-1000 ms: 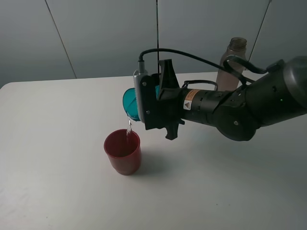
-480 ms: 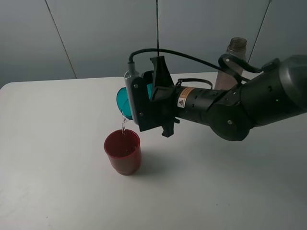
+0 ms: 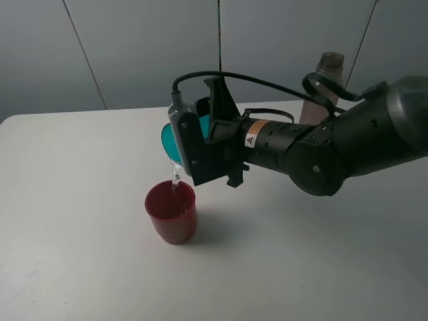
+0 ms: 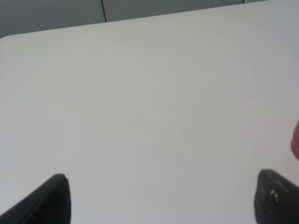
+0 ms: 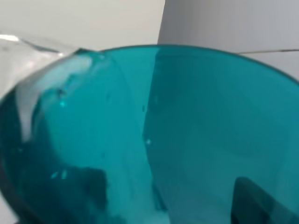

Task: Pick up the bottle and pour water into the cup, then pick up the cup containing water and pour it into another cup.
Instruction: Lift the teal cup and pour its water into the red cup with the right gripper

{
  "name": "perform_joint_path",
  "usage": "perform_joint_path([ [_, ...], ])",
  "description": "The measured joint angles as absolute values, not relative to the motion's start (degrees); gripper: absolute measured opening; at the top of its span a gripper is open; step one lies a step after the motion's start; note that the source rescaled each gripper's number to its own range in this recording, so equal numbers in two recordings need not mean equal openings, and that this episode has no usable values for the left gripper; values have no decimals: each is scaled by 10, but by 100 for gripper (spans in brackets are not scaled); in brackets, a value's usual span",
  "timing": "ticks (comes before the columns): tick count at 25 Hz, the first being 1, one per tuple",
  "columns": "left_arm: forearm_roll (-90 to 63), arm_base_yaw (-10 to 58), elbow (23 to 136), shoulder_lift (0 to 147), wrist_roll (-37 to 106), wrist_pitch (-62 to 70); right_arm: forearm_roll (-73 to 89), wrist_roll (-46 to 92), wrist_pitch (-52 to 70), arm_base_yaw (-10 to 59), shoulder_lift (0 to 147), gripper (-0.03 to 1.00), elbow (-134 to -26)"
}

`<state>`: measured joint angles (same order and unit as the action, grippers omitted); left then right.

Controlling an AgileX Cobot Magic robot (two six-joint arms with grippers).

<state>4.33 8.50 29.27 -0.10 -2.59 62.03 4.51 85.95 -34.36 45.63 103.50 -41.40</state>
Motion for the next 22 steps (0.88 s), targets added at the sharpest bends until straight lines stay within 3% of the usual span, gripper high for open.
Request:
perform_joint_path([
  [22,43,85,293,-1,-26,620,56,974,-358,467,1035,2,-414],
])
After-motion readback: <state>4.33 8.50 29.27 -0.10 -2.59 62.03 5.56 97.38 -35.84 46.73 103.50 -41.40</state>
